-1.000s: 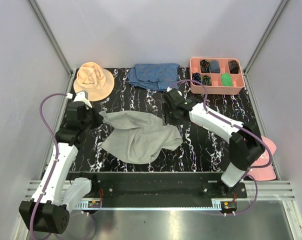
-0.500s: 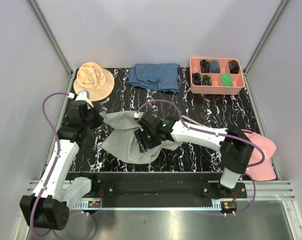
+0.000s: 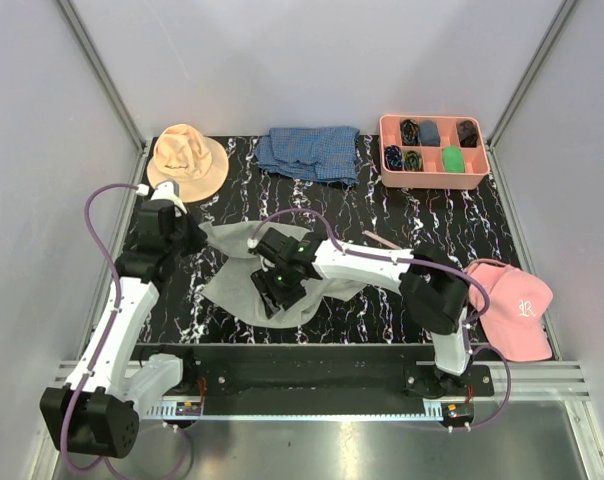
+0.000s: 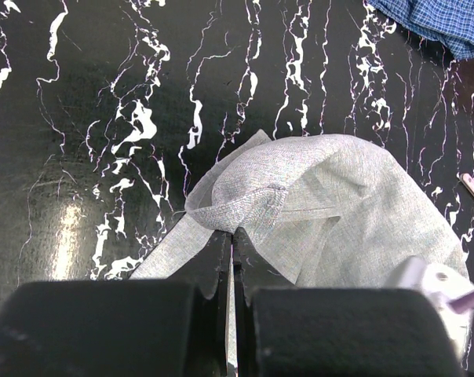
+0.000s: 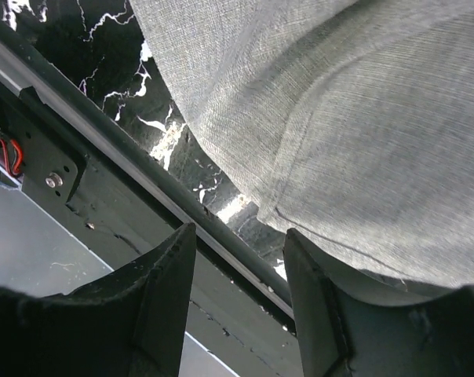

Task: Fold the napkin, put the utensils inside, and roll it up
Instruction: Flatten the napkin out

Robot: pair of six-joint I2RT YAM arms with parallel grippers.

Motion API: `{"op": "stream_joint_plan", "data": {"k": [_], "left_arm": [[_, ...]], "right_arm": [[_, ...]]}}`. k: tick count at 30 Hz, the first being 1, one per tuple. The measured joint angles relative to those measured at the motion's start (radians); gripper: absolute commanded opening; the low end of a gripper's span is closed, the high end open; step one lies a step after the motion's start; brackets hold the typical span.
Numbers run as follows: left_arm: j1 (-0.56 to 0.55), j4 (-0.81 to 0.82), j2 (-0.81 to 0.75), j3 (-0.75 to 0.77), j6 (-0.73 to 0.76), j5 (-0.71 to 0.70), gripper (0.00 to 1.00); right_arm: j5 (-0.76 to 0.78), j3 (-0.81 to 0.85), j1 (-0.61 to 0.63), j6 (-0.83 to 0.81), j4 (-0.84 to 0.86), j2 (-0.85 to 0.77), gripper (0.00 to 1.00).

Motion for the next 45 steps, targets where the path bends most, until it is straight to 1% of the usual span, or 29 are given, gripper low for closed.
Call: {"op": "stream_joint_plan", "data": {"k": [7, 10, 16, 23, 34, 38, 42, 43, 45], "left_arm": [[0.002, 0.003, 0.009, 0.000, 0.004, -0.001, 0.00], [0.005, 0.003, 0.009, 0.000, 0.004, -0.001, 0.00], [0.013, 0.003, 0.009, 0.000, 0.005, 0.000, 0.00], [0.023, 0.004, 0.009, -0.001, 0.006, 0.002, 0.00], [0.029, 0.011, 0.005, -0.017, 0.005, 0.019, 0.00], [0.034, 0.019, 0.000, -0.017, 0.005, 0.032, 0.00], [0.040, 0.028, 0.000, -0.018, 0.005, 0.041, 0.00], [0.043, 0.029, 0.000, -0.019, 0.004, 0.043, 0.00], [0.048, 0.034, 0.000, -0.024, 0.004, 0.048, 0.00]], "right_arm": [[-0.013, 0.032, 0.010, 0.017, -0.045, 0.079, 0.55], [-0.013, 0.032, 0.011, 0.031, -0.056, 0.097, 0.53], [-0.012, 0.040, 0.011, 0.054, -0.076, 0.123, 0.45], [0.000, 0.040, 0.011, 0.089, -0.098, 0.143, 0.40], [0.049, 0.067, 0.011, 0.154, -0.141, 0.165, 0.35], [0.052, 0.092, 0.011, 0.170, -0.163, 0.182, 0.30], [0.055, 0.112, 0.011, 0.179, -0.180, 0.197, 0.18], [0.059, 0.116, 0.011, 0.181, -0.184, 0.199, 0.17], [0.066, 0.117, 0.011, 0.184, -0.185, 0.200, 0.11]]}}
